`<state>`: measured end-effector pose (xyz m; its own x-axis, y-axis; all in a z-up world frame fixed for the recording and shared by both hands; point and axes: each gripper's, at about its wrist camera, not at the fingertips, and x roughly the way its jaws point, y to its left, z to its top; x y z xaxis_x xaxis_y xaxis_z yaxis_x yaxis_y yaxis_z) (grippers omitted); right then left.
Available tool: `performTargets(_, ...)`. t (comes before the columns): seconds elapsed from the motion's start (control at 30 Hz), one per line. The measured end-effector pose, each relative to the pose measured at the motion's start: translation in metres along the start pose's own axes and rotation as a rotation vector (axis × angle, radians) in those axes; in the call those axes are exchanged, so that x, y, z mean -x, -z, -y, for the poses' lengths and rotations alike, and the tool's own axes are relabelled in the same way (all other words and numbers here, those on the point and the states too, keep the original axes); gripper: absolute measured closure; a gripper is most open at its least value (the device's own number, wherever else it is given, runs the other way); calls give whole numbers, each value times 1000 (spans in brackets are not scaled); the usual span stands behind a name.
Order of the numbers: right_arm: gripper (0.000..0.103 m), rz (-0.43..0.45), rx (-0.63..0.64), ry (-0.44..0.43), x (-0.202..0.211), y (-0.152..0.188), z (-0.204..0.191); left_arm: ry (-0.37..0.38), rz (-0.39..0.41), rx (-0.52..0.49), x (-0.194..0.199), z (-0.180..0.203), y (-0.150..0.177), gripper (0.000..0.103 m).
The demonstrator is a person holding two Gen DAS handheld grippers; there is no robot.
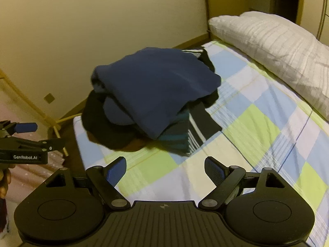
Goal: Fold clothes
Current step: 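Grasp the navy sleeveless top's shoulder straps with the left and right grippers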
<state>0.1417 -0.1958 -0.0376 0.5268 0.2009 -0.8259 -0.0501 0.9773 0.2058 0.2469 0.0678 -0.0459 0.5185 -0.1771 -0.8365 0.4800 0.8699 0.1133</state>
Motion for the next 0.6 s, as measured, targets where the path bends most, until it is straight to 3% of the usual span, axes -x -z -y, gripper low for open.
performTargets(0.3,17,-18,-69,75,-35,-34,-17,96,-18,-127,-58,-21,-47,5)
performTargets(0.6,17,-48,-117,122,-64,-57,-31,136,-32,-185,-90,-42,-74,5)
